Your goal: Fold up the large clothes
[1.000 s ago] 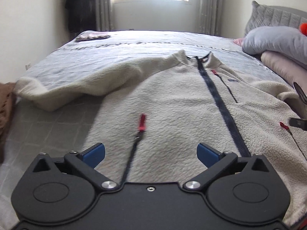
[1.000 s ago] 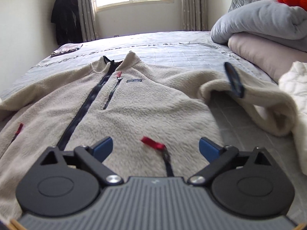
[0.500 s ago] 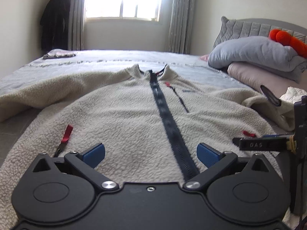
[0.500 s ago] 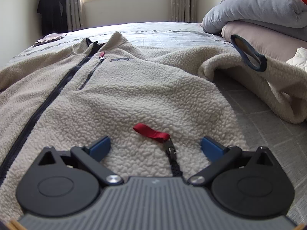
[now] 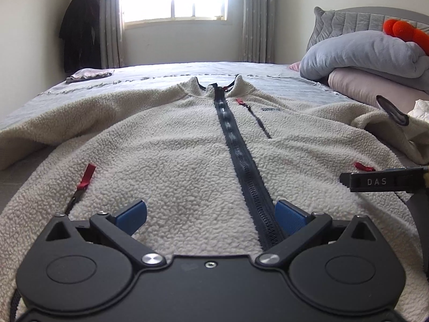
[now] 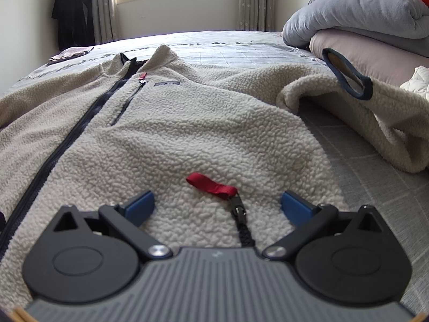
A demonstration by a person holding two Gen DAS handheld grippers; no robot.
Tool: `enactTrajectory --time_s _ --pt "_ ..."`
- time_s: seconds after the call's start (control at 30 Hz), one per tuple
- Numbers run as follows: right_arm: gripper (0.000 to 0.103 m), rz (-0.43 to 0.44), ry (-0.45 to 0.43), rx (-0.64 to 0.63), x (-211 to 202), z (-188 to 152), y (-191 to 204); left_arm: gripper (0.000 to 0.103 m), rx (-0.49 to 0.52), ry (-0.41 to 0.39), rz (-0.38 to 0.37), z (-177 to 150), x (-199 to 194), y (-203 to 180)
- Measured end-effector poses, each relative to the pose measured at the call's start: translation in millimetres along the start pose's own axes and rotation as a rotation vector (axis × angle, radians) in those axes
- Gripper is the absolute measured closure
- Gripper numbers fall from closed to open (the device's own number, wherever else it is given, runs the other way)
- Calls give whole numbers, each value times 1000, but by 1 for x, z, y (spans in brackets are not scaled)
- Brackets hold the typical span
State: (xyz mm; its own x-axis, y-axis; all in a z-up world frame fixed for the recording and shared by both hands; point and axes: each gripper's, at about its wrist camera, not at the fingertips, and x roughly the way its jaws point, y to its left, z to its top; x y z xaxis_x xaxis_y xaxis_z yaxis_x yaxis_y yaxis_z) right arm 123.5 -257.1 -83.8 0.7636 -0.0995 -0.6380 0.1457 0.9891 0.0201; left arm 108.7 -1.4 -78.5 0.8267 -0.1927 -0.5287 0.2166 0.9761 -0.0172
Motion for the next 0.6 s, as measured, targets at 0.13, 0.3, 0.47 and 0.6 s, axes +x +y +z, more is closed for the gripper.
enactTrajectory --time_s 0.13,0.3,0.47,0.6 --pt "0 0 0 0 0 0 0 0 -6 8 0 -1 1 1" --pt "0 0 0 0 0 0 0 0 1 14 -9 -2 1 1" --pt "0 0 0 0 0 0 0 0 3 19 -13 -2 1 1" --pt "0 -1 0 0 0 0 0 0 3 25 -14 -2 2 1"
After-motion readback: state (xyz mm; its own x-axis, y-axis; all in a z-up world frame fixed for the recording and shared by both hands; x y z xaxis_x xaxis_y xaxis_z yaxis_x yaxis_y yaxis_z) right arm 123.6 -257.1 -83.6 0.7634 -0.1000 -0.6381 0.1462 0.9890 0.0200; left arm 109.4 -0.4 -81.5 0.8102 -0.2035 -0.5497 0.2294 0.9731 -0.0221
